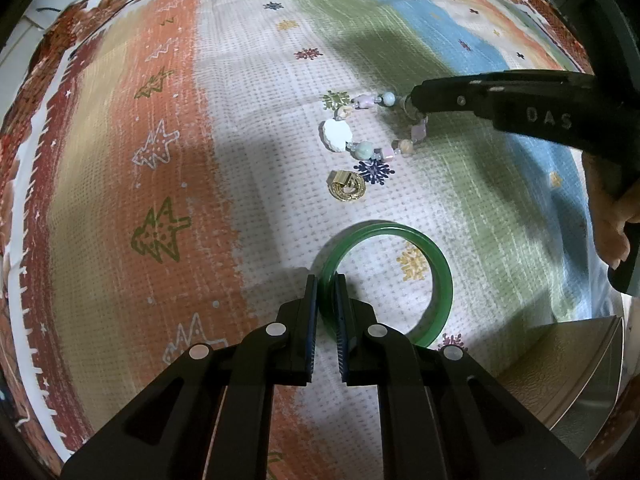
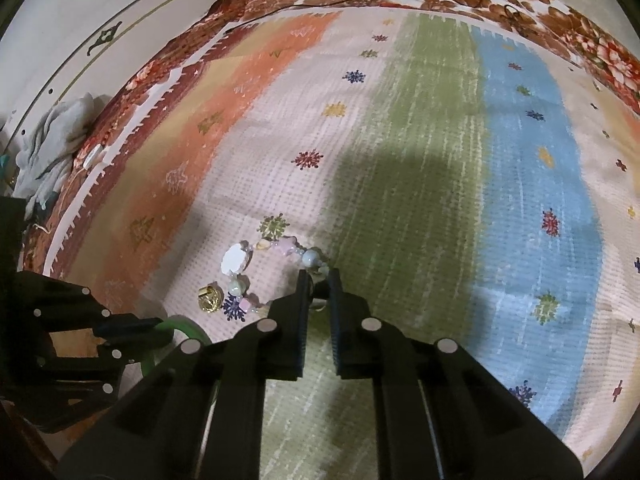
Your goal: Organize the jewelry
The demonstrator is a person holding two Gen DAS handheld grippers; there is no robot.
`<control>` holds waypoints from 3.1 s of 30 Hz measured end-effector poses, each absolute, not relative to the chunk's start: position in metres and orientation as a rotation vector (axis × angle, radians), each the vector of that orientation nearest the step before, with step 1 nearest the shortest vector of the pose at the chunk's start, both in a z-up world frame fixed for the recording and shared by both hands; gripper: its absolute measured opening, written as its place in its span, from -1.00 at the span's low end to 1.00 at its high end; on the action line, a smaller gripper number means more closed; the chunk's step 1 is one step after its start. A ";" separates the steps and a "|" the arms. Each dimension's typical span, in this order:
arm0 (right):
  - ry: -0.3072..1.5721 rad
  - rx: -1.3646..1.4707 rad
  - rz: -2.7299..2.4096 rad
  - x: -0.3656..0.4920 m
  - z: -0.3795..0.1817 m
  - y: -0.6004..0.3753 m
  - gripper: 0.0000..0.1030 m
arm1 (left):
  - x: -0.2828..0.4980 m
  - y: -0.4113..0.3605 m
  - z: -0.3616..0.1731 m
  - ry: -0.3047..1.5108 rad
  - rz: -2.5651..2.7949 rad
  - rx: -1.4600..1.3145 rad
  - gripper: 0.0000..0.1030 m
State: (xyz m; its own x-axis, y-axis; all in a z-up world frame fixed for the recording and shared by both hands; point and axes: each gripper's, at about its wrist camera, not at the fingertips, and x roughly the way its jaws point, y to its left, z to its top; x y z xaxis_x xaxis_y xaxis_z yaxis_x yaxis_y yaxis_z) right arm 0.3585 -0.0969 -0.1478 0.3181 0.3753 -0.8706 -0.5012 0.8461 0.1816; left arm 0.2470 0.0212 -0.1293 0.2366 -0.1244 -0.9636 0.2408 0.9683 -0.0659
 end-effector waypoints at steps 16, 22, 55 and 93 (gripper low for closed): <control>1.066 -0.111 0.579 0.349 -0.129 -0.099 -0.80 | 0.245 0.019 -0.128 1.302 -0.248 0.102 -0.86; 1.044 -0.117 0.562 0.333 -0.116 -0.108 -0.80 | 0.244 0.021 -0.121 1.288 -0.254 0.069 -0.86; 0.834 -0.110 0.495 0.198 -0.043 -0.157 -0.80 | 0.174 0.008 -0.012 1.018 -0.322 -0.020 -0.81; 0.837 -0.079 0.587 0.086 -0.055 -0.161 -0.80 | 0.067 -0.018 -0.006 0.954 -0.411 -0.023 -0.80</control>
State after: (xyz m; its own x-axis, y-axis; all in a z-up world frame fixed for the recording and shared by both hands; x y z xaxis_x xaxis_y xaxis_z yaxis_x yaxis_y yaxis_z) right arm 0.0857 -0.1614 -0.0555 0.5212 0.4595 -0.7191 -0.5197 0.8393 0.1596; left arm 0.0672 -0.0184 -0.0061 0.5075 -0.3509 -0.7870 0.3310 0.9226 -0.1979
